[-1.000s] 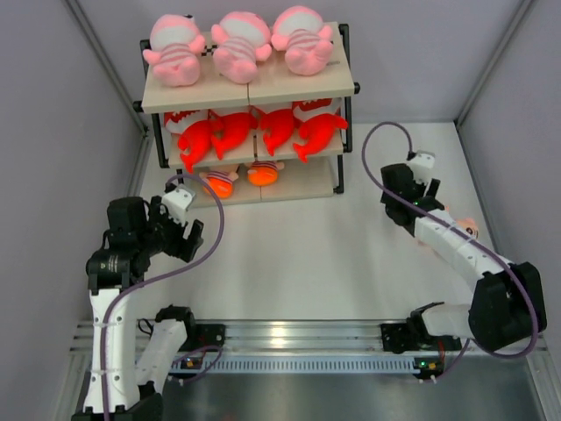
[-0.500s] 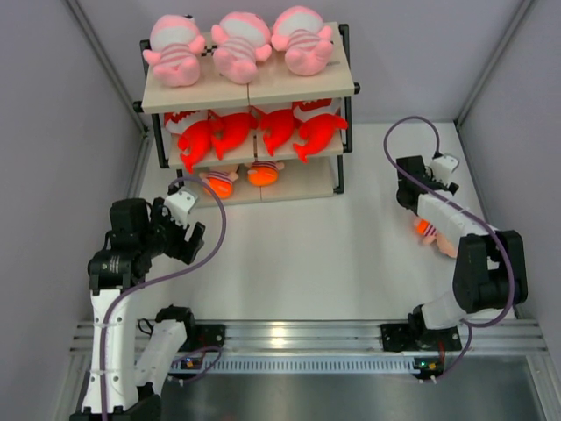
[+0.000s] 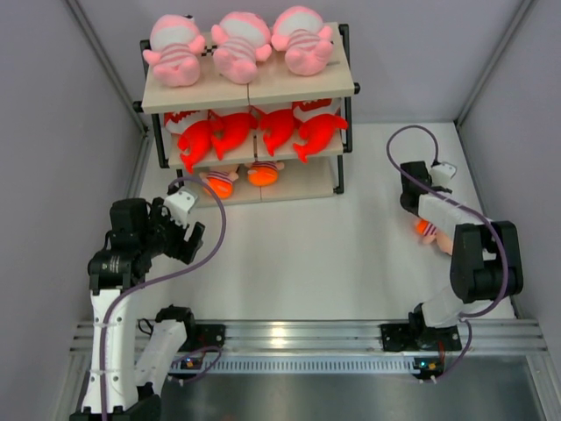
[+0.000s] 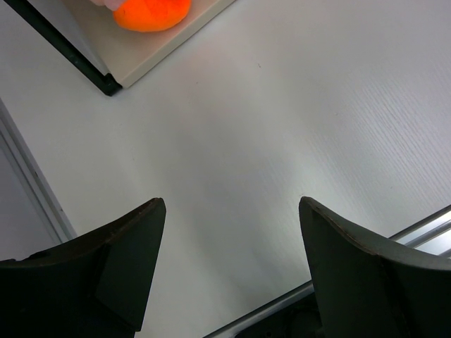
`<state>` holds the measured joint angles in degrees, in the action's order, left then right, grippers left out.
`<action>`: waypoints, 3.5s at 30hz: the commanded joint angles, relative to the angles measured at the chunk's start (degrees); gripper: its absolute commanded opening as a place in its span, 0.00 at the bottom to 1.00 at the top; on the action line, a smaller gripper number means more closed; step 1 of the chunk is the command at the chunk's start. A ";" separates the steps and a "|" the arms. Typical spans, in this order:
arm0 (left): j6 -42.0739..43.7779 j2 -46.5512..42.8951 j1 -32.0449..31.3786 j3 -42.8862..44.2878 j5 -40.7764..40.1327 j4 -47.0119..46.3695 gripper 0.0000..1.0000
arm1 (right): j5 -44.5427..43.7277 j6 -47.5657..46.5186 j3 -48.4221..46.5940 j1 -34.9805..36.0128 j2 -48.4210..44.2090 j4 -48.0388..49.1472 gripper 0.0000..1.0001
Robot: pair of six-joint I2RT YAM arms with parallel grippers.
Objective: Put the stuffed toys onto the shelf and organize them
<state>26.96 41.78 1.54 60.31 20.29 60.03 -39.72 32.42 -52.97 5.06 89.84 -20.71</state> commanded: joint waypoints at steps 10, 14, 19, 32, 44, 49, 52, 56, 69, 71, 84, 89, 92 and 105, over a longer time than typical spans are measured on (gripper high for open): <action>0.73 -0.91 -0.22 -2.31 -2.45 -1.67 0.83 | 17.81 -9.82 8.57 -4.44 -6.77 12.26 0.00; 0.90 -0.56 -0.22 -2.31 -2.80 -1.67 0.83 | 29.43 -23.40 8.94 0.98 -12.58 14.47 0.00; 0.73 -0.30 -0.22 -2.31 -2.72 -1.67 0.83 | 37.93 -38.03 9.63 21.63 -18.12 13.85 0.00; 0.90 -0.38 -0.22 -2.13 -3.16 -1.76 0.83 | 70.90 -83.72 4.90 39.76 -16.63 4.91 0.00; 1.08 -0.38 -0.22 -1.96 -3.94 -1.67 0.83 | 61.36 -111.61 -12.76 39.33 -2.41 -8.91 0.00; 1.52 -0.65 -0.13 -1.78 -4.47 -1.14 0.83 | 59.68 -115.04 -14.52 37.04 1.47 -2.51 0.00; 1.60 -0.73 -0.14 -1.69 -4.91 -0.79 0.83 | 59.15 -115.48 -16.11 35.55 3.49 -0.66 0.00; 1.69 -0.47 -0.14 -1.78 -5.00 -0.88 0.83 | 60.11 -115.48 -17.51 34.06 5.51 0.85 0.00; 1.60 0.14 -0.22 -0.72 -5.00 -0.88 0.83 | 56.51 -117.50 -17.96 30.45 12.46 16.30 0.00; 1.52 0.14 -0.22 -0.81 -5.09 -0.79 0.83 | 56.07 -117.68 -18.31 30.45 13.25 17.54 0.00; 1.34 0.41 -0.14 -0.55 -5.09 -0.79 0.83 | 50.63 -118.21 -19.81 29.57 19.05 28.87 0.15; 1.34 0.50 -0.22 -0.64 -4.65 -0.79 0.83 | 50.89 -119.00 -17.61 29.66 17.65 31.08 0.46; 1.16 0.58 -0.22 -0.64 -4.21 -0.88 0.83 | 51.15 -118.91 -16.47 29.57 16.51 31.61 0.51; 1.08 -0.29 -0.22 -1.86 -5.09 -0.79 0.83 | 52.91 -110.31 -1.80 36.77 0.70 34.60 0.84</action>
<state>28.40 42.13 1.45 57.98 15.51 60.03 11.68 -82.02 -56.12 39.33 95.81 10.09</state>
